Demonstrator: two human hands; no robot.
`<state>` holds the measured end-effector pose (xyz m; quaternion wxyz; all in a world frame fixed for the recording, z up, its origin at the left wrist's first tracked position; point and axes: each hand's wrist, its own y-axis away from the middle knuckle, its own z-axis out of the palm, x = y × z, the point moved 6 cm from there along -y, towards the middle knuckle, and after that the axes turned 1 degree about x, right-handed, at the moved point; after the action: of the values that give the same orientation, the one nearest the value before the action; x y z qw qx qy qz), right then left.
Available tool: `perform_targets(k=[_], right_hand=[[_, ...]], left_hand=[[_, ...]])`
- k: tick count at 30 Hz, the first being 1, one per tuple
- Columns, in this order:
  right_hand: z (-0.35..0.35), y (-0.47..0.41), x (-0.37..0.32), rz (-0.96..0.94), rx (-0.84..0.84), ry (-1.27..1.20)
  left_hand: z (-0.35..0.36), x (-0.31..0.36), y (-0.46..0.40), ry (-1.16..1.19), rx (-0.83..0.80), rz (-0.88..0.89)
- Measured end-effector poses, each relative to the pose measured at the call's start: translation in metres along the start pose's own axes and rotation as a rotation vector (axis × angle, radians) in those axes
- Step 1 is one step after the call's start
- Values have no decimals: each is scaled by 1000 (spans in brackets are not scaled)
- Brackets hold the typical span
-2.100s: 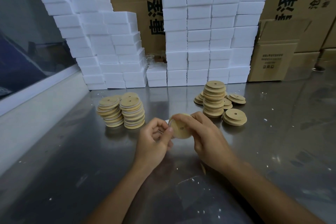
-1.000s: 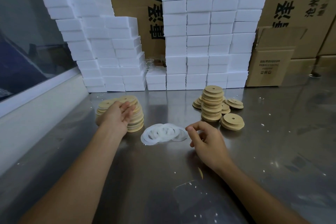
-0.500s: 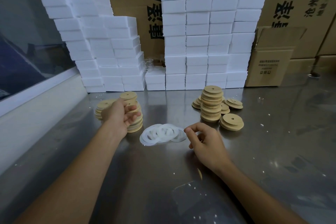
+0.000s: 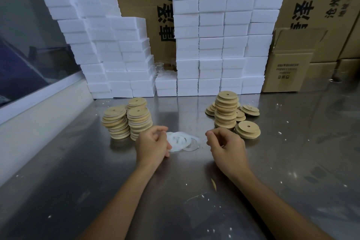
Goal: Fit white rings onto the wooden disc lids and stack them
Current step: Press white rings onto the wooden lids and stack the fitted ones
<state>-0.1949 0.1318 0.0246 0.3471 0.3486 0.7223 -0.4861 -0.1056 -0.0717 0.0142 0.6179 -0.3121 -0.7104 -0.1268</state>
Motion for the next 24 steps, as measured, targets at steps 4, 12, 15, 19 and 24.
perform_targets(k=[4, 12, 15, 19, 24], right_hand=[[-6, -2, 2, -1, 38, 18], [-50, -19, 17, -6, 194, 576], [-50, -25, 42, 184, -34, 746], [-49, -26, 50, 193, -94, 825], [-56, -27, 42, 164, 52, 791]], left_hand=[[2, 14, 15, -348, -4, 257], [-4, 14, 27, -675, -52, 299], [-5, 15, 29, -677, -49, 287], [-5, 14, 29, -647, -54, 263], [-6, 14, 28, -623, -60, 260]])
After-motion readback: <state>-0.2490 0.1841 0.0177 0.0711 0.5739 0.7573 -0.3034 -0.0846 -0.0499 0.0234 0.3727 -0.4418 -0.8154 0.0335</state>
